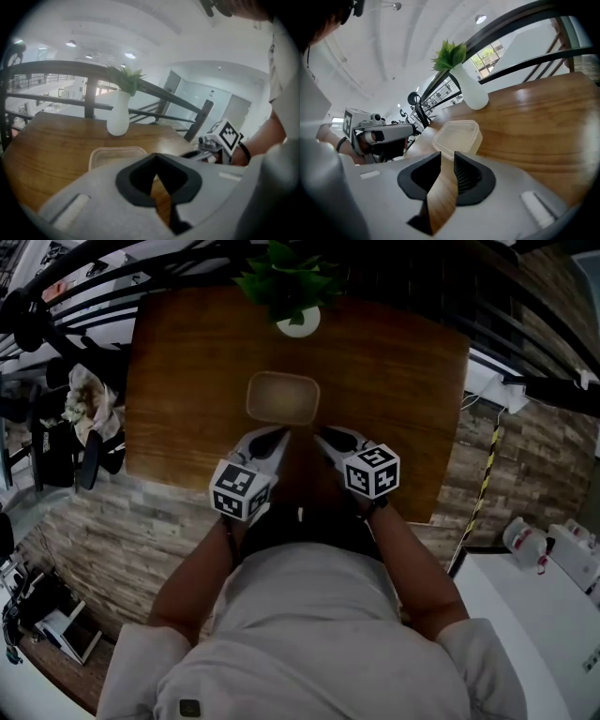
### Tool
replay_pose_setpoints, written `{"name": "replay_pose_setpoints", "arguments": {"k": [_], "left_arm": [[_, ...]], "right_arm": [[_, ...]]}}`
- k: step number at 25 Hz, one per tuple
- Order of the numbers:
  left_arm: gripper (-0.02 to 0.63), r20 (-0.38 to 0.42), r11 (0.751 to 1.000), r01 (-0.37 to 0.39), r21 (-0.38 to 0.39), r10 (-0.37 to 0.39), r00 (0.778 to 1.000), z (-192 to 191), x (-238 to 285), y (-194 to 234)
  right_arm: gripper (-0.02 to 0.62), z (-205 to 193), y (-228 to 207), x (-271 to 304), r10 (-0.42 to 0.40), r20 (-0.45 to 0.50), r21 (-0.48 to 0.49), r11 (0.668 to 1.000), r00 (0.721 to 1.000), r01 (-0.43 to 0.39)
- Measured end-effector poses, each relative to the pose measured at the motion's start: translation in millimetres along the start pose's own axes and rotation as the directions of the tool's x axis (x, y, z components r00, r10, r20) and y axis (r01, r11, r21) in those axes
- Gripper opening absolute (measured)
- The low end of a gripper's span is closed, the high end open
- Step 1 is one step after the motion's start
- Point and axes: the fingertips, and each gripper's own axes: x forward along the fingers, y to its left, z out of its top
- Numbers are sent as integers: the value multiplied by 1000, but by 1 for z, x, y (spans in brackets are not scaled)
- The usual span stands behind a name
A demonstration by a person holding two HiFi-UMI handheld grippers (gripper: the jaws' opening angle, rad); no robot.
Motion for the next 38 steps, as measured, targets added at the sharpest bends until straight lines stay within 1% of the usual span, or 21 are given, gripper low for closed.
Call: {"name": "replay_pose_setpoints", "arguments": {"k": [5, 12, 21, 29, 38], "left_arm": [[3, -28, 1000, -5, -17, 4, 1000, -14, 13, 8], [3, -52, 1000, -9, -17, 8, 999, -25, 18, 11], [3, -54, 998, -28, -62, 24, 998, -33, 18, 22], [3, -55, 996, -36, -80, 31, 998, -37, 18, 27], [3, -51, 995, -32, -91, 28, 998, -39, 18, 26]], "right_arm": [[92, -11, -12, 15, 16, -20, 31, 999, 1000, -16], [91, -23, -27, 35, 28, -52, 84, 996, 998, -24], [86, -28, -38, 47, 42, -43, 158, 987, 998, -35], [56, -30, -39, 53, 62, -41, 191, 980, 997, -53], [25, -26, -39, 51, 47, -28, 185, 982, 998, -41]]}}
